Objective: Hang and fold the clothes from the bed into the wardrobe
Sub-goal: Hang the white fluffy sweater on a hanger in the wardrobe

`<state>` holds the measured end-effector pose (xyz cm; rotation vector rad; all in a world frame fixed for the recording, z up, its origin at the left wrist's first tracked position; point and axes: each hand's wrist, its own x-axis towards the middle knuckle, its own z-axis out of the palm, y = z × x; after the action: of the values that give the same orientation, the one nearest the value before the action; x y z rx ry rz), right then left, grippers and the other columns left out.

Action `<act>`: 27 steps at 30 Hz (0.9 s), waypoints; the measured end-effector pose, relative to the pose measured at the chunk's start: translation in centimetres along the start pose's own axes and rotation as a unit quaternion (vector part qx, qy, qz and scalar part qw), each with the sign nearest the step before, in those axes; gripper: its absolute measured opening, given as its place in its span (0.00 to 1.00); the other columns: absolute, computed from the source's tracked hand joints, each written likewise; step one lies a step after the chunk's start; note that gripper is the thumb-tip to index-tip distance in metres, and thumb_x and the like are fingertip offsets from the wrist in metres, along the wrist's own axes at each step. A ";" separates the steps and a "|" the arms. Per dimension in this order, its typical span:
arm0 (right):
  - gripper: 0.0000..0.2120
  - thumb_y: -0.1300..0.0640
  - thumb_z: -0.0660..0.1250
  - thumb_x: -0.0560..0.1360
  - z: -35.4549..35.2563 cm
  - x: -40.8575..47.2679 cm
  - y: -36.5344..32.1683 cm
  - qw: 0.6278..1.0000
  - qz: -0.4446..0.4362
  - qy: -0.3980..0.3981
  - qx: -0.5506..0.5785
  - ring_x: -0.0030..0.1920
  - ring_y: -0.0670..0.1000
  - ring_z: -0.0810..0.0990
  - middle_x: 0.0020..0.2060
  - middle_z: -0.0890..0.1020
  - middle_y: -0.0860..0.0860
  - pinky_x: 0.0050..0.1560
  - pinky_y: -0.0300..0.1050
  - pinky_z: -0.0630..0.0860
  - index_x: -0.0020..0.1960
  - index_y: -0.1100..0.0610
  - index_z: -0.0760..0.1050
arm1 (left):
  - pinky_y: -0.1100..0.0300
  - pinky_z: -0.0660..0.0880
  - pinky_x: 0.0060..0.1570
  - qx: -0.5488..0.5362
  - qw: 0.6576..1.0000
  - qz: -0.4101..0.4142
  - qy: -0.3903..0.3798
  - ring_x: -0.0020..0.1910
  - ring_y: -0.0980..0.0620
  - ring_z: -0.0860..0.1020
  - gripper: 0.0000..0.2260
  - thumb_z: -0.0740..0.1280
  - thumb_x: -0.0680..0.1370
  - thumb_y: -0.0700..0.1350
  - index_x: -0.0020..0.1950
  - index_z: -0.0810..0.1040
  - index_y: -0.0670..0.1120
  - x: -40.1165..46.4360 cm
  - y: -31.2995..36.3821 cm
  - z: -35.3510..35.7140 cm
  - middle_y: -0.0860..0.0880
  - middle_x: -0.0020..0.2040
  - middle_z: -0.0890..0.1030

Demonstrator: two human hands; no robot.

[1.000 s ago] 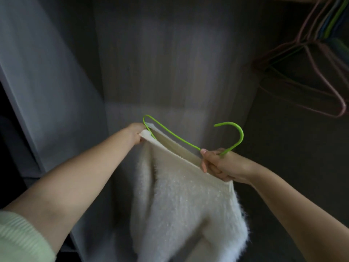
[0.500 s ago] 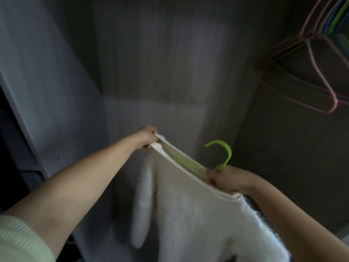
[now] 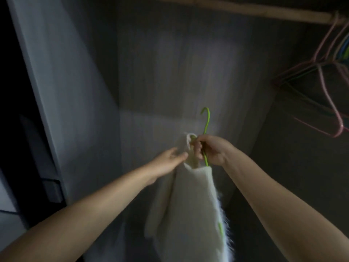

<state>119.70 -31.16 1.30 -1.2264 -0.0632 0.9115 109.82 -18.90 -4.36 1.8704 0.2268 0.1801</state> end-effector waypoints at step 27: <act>0.06 0.64 0.56 0.80 33.5 3.0 -14.1 0.832 -0.444 -0.093 -0.319 0.49 0.56 0.81 0.55 0.82 0.59 0.53 0.49 0.78 0.53 0.65 0.70 | 0.59 0.70 0.33 0.030 0.914 0.143 0.380 0.34 0.43 0.76 0.10 0.56 0.74 0.29 0.44 0.77 0.37 -2.5 17.7 -22.6 0.40 0.35 0.75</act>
<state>112.91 -3.83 24.44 -1.4835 -1.0858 0.1529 103.23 -3.95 19.34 1.8054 0.4878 1.1202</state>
